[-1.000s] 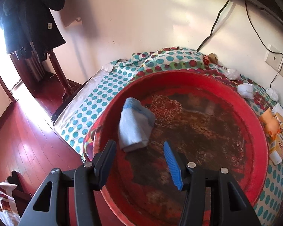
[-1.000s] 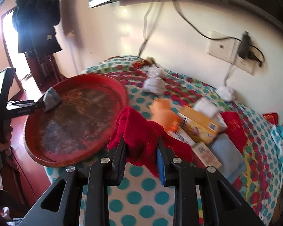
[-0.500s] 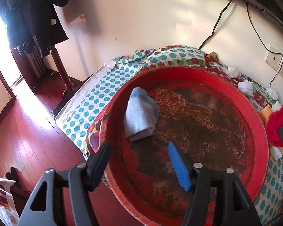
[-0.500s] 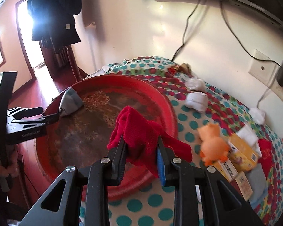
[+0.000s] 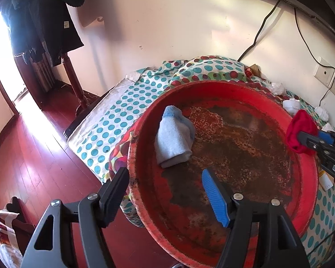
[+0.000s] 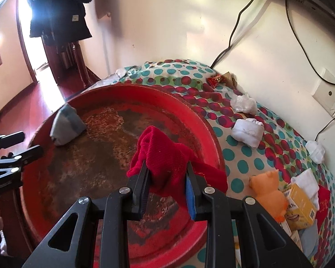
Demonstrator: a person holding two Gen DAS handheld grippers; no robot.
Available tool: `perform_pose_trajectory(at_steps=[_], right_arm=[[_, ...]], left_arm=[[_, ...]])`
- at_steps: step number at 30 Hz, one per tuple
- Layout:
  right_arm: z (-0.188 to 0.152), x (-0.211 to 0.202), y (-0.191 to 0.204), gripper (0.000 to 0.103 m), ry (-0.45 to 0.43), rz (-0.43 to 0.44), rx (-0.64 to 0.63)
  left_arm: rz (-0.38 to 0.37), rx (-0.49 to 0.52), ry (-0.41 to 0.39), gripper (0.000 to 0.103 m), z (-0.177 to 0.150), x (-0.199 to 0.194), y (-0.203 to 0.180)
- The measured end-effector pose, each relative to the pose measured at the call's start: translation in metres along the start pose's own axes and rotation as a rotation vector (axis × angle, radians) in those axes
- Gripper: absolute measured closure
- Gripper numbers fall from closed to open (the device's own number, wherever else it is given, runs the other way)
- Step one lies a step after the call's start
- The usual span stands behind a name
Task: Organize objects
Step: 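Lower the red cloth into the red tray and open the right tool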
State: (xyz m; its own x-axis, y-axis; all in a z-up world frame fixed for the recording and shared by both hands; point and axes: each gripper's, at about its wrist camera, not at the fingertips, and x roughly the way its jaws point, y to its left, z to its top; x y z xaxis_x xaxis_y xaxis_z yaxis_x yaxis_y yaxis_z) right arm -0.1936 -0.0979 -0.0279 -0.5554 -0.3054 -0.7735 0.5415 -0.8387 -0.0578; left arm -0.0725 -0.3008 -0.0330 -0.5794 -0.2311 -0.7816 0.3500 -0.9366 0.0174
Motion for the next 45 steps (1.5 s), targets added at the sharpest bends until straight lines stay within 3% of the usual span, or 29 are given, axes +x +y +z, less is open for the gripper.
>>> perform_pose_trajectory(at_steps=[12,28,31,33,35,45], right_arm=[[0.026,0.039,-0.004,0.077,0.051,-0.029,0.001],[0.035,0.057,0.004,0.072,0.066,-0.016,0.000],[0.037,0.058,0.001,0.066,0.063,0.000,0.027],[0.037,0.055,0.000,0.048,0.045,0.001,0.033],[0.038,0.049,-0.002,0.041,0.031,0.005,0.041],[0.021,0.010,-0.022,0.040,-0.026,0.015,0.113]], left_arm=[[-0.001,-0.010,-0.009,0.033,0.001,-0.004,0.007],[-0.008,-0.023,0.002,0.033,0.002,0.000,0.007],[-0.010,-0.023,-0.001,0.033,0.001,-0.001,0.007],[-0.014,-0.021,0.000,0.033,0.001,0.000,0.007],[-0.013,-0.019,-0.002,0.033,0.002,-0.001,0.007],[-0.022,0.014,-0.001,0.033,0.000,0.000,-0.005]])
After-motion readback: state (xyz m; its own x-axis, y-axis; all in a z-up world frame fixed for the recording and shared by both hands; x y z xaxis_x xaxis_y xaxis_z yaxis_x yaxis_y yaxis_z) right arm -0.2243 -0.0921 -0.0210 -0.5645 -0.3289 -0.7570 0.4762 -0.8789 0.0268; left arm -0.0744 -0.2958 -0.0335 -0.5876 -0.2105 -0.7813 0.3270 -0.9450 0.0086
